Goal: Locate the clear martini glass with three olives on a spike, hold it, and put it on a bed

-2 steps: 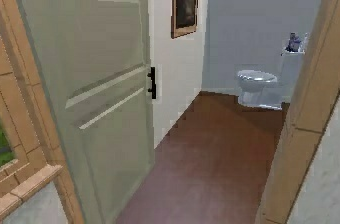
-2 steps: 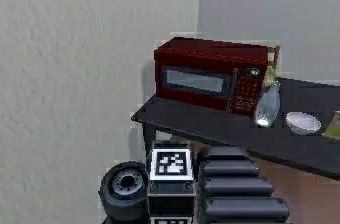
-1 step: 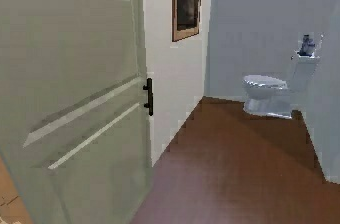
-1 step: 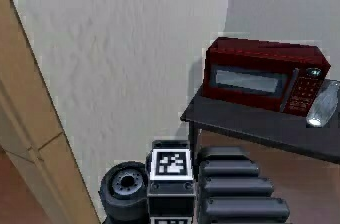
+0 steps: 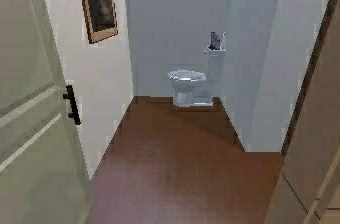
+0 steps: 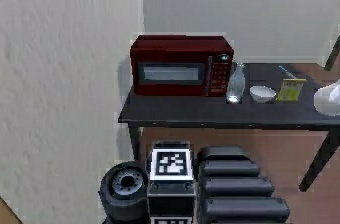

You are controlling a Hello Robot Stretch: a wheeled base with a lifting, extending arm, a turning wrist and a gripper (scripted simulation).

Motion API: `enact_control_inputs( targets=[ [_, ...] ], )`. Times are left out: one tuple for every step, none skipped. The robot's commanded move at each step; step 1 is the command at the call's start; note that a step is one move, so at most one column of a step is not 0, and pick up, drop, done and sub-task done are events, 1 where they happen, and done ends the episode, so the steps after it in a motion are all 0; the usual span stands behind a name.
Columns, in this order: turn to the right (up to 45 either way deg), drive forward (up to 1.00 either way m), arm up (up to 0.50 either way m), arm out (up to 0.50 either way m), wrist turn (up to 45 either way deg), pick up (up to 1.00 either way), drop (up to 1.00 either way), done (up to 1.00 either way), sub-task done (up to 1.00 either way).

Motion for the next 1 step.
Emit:
enact_control_inputs(
  targets=[
    [0.0,0.45,0.00,0.00,0.0,0.00,0.00,0.00,0.00]
  ],
)
